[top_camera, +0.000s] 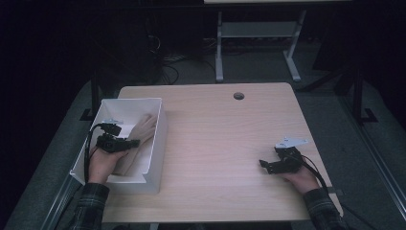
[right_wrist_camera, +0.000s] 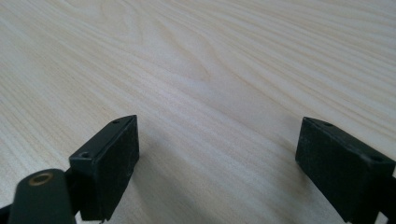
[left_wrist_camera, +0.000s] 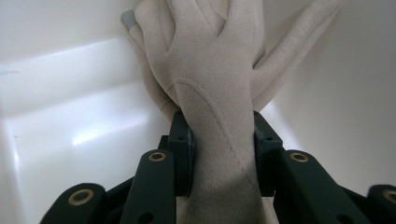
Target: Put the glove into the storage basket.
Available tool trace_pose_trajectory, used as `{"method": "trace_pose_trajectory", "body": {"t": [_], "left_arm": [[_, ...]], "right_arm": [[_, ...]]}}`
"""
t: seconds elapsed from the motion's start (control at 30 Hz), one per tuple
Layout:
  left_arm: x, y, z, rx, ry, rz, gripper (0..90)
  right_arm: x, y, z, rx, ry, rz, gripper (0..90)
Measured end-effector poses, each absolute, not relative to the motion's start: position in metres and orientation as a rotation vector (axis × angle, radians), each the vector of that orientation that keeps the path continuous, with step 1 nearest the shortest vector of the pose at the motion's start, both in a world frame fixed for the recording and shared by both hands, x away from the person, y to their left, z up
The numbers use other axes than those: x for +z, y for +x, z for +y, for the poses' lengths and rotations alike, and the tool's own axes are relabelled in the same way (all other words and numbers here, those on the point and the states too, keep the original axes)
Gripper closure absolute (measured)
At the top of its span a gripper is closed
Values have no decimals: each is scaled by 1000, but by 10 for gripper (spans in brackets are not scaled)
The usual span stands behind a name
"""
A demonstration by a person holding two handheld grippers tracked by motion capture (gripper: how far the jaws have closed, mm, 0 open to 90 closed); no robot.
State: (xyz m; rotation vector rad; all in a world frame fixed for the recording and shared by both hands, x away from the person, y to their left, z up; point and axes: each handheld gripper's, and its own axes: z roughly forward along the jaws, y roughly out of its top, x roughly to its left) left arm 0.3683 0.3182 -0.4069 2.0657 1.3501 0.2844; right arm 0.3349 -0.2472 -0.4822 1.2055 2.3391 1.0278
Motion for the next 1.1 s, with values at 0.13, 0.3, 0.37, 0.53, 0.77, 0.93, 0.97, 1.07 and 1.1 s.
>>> {"method": "trace_pose_trajectory", "body": {"t": [0.13,0.3,0.37,0.53,0.77,0.93,0.97,1.07,1.1], "left_arm": [[-416,369,315,295,2094,1363,672],[-418,369,315,296,2098,1364,666],[-419,369,314,294,2108,1367,656],[-423,371,313,280,2123,1376,568],[-422,373,313,302,2103,1361,295],[-412,373,317,294,2073,1345,249],[-410,373,316,288,2064,1349,241],[-401,373,316,284,2062,1332,228],[-397,374,316,288,2057,1330,222]], "right_arm": [[-482,335,-247,1028,1205,2339,128],[-482,335,-247,1028,1205,2339,128],[-482,335,-247,1027,1205,2339,128],[-482,335,-247,1027,1205,2339,128],[-482,335,-247,1027,1205,2339,128],[-482,335,-247,1027,1205,2339,128],[-482,335,-247,1028,1205,2339,128],[-482,335,-247,1028,1205,2339,128],[-482,335,-247,1028,1205,2339,128]]}}
